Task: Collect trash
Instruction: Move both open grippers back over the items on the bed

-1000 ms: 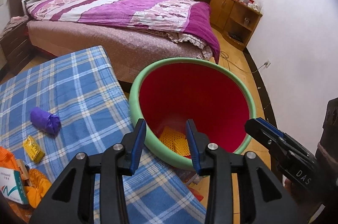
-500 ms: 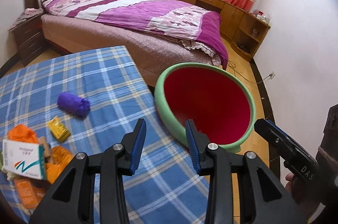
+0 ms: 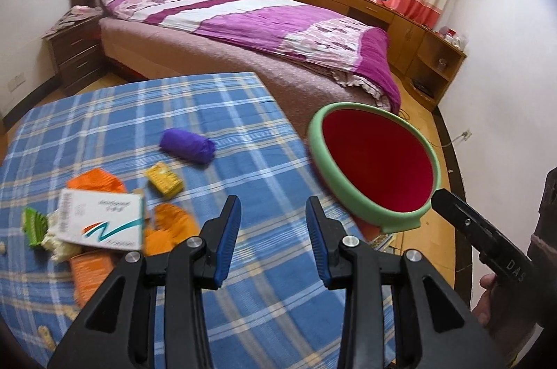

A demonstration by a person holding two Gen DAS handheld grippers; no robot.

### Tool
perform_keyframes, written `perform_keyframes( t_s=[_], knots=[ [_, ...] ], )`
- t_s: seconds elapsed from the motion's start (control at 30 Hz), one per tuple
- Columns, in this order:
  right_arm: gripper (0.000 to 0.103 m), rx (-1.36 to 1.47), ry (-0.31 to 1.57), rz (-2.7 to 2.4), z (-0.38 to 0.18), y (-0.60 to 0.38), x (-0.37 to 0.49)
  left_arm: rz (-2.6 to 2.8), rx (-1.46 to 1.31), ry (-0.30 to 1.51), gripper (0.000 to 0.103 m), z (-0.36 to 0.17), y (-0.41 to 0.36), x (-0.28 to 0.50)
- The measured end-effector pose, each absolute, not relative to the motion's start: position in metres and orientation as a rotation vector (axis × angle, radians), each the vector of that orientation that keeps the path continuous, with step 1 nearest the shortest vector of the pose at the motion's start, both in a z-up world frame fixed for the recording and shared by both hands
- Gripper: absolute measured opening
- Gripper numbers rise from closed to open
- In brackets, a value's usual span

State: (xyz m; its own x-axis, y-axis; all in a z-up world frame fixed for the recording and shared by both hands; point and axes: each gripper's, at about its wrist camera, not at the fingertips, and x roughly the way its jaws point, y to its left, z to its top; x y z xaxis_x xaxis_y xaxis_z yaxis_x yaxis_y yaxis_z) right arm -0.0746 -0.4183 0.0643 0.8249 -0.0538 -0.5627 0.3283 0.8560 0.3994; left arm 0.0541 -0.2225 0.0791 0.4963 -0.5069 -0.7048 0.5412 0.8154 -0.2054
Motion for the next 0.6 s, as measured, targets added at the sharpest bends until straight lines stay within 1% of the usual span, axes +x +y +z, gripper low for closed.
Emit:
perform_keyframes(
  t_s=[0.47,0.53,0.6],
  knots=[
    [0.064,0.472,0.601,-0.155,0.064,-0.371,-0.07,-0.489,-0.006,0.832,0.039,0.071,-0.149,0.051],
    [0.064,0.469,0.607,-0.149,0.062,-0.366,-0.069,-0.467,-0.007,0.833,0.04,0.068,-0.14,0.051],
    [0.064,0.466,0.617,-0.142,0.06,-0.361,-0.068,-0.447,-0.01,0.835,0.045,0.064,-0.131,0.05]
  ],
)
